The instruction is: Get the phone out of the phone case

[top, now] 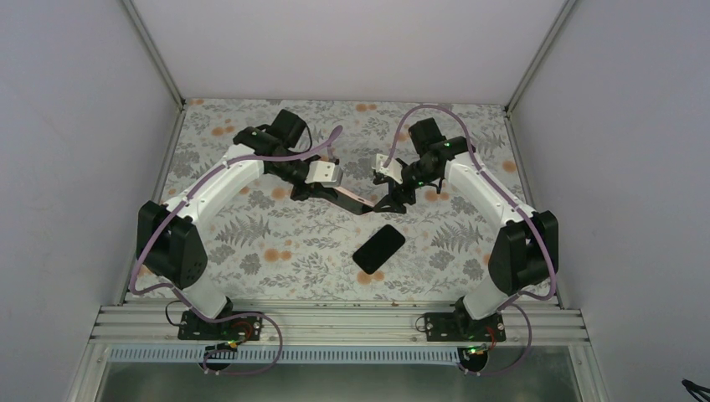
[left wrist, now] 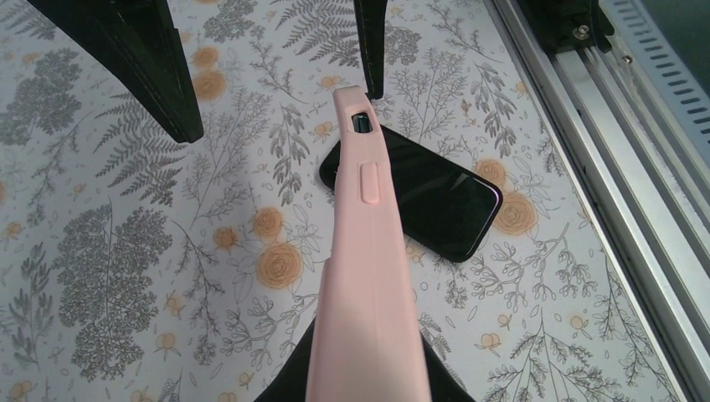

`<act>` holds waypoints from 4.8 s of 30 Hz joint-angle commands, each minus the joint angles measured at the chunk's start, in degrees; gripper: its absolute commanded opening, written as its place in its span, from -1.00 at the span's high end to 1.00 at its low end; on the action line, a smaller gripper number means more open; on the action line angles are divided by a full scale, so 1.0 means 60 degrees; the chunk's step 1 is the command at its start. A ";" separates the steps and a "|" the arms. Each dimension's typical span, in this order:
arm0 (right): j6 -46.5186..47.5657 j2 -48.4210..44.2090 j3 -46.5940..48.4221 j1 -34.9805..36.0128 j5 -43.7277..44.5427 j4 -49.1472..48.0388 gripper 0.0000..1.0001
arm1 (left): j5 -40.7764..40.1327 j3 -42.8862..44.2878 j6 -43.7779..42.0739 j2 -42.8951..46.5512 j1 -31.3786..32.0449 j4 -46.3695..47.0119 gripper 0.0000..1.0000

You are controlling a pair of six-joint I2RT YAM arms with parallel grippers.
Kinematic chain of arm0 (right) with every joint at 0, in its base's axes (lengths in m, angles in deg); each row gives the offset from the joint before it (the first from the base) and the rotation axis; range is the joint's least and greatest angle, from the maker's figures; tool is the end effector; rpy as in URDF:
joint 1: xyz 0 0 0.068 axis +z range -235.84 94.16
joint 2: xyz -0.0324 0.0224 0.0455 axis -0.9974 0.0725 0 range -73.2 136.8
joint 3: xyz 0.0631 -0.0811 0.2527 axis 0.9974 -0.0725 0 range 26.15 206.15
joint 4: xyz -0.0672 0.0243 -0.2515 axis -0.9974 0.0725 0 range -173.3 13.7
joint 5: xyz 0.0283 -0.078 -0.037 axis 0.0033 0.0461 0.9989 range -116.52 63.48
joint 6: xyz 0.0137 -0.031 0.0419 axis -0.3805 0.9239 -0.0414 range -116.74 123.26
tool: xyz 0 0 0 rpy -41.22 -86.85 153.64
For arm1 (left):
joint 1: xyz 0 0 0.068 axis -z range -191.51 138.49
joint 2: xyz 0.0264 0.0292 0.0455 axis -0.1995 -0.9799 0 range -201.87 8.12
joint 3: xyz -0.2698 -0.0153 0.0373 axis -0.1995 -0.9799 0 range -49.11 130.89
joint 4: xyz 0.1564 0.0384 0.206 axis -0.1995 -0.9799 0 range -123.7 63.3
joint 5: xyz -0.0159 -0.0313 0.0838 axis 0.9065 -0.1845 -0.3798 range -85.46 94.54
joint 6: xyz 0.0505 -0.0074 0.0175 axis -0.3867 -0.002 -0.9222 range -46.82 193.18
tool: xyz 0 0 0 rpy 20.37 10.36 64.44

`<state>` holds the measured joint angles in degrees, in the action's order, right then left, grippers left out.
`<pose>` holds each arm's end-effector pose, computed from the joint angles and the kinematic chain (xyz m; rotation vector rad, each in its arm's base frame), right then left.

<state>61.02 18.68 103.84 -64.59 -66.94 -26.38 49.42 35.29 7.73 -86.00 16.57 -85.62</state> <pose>0.2839 0.1352 0.2798 -1.7198 1.8435 0.7489 0.2765 -0.1759 0.3021 1.9019 1.5281 -0.8048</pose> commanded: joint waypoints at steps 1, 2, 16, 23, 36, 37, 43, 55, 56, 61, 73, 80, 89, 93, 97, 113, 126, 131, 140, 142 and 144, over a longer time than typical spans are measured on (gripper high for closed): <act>-0.0272 -0.0073 0.0126 -0.0140 0.0602 -0.1053 -0.73 | 0.0705 0.0107 -0.0252 0.0249 0.0220 -0.0512 0.95; -0.0279 -0.0039 0.0176 -0.0144 0.0624 -0.1051 -0.73 | 0.0687 0.0105 -0.0257 0.0248 0.0227 -0.0536 0.95; 0.0184 0.0436 0.1005 -0.0144 0.0464 0.0025 -0.75 | 0.0375 0.0064 -0.0123 0.0198 0.0400 -0.0434 0.95; 0.0376 -0.0566 -0.0237 0.0096 0.0072 0.0360 -0.76 | 0.0181 0.0069 -0.0095 0.0158 0.0391 -0.0355 0.95; -0.0408 -0.1108 -0.1141 0.0647 0.0267 -0.0645 -0.74 | 0.0320 0.0271 -0.0063 0.0145 0.0404 -0.0433 0.95; -0.0412 -0.1099 -0.1144 0.0643 0.0300 -0.0676 -0.74 | 0.0289 0.0263 -0.0076 0.0144 0.0404 -0.0445 0.95; -0.0140 -0.0983 -0.0977 0.0621 0.0282 -0.0269 -0.73 | 0.0135 0.0192 -0.0112 0.0153 0.0404 -0.0445 0.95; -0.0124 -0.0872 -0.0941 0.0515 0.0674 -0.0395 -0.72 | 0.0246 0.0156 -0.0153 0.0190 0.0404 -0.0453 0.95; -0.0135 -0.0859 -0.0950 0.0515 0.0706 -0.0459 -0.72 | 0.0253 0.0157 -0.0162 0.0201 0.0404 -0.0490 0.95; -0.0164 -0.0792 -0.0970 0.0489 0.0826 -0.0578 -0.72 | 0.0152 0.0113 -0.0202 0.0233 0.0404 -0.0536 0.95; -0.1381 -0.1185 -0.1372 0.0456 0.1842 -0.3009 -0.72 | 0.0784 0.0069 -0.0155 0.0256 0.0619 -0.0723 0.95; -0.1796 -0.1167 -0.1509 0.0469 0.2489 -0.4097 -0.73 | 0.2178 0.0472 -0.0431 0.0113 0.0624 -0.1340 0.95; -0.1823 -0.1286 -0.1854 0.0457 0.3428 -0.4931 -0.75 | 0.2923 0.1104 -0.1152 -0.0304 0.0638 -0.2506 0.95; -0.1528 -0.1244 -0.1623 0.0424 0.3096 -0.4257 -0.76 | 0.2645 0.1056 -0.1155 -0.0316 0.0640 -0.2519 0.95; -0.1279 -0.1202 -0.1438 0.0427 0.2724 -0.3627 -0.76 | 0.2288 0.0989 -0.1138 -0.0205 0.0640 -0.2425 0.95; -0.1158 -0.1146 -0.1326 0.0314 0.3128 -0.3660 -0.76 | 0.1582 0.1160 -0.1141 -0.0118 0.0785 -0.2727 0.95; -0.1128 -0.1082 -0.1442 0.0184 0.3739 -0.4180 -0.76 | 0.1472 0.1260 -0.1208 -0.0236 0.0961 -0.3059 0.95; -0.0919 -0.0933 -0.1232 0.0130 0.3424 -0.3581 -0.78 | 0.1258 0.1325 -0.1121 -0.0271 0.0979 -0.3007 0.95; -0.0743 -0.0861 -0.1127 0.0063 0.3455 -0.3261 -0.81 | 0.1202 0.1450 -0.1129 -0.0321 0.0985 -0.3026 0.95; -0.0776 -0.0813 -0.1068 0.0050 0.3531 -0.3274 -0.80 | 0.1188 0.1466 -0.1148 -0.0343 0.0992 -0.3080 0.95; -0.0865 -0.0835 -0.1086 0.0012 0.3569 -0.3439 -0.81 | 0.1247 0.1490 -0.1120 -0.0341 0.0990 -0.3055 0.95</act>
<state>55.73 12.63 95.23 -62.64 -51.40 -40.34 46.14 42.46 3.51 -89.11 20.13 -97.55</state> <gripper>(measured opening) 0.903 0.122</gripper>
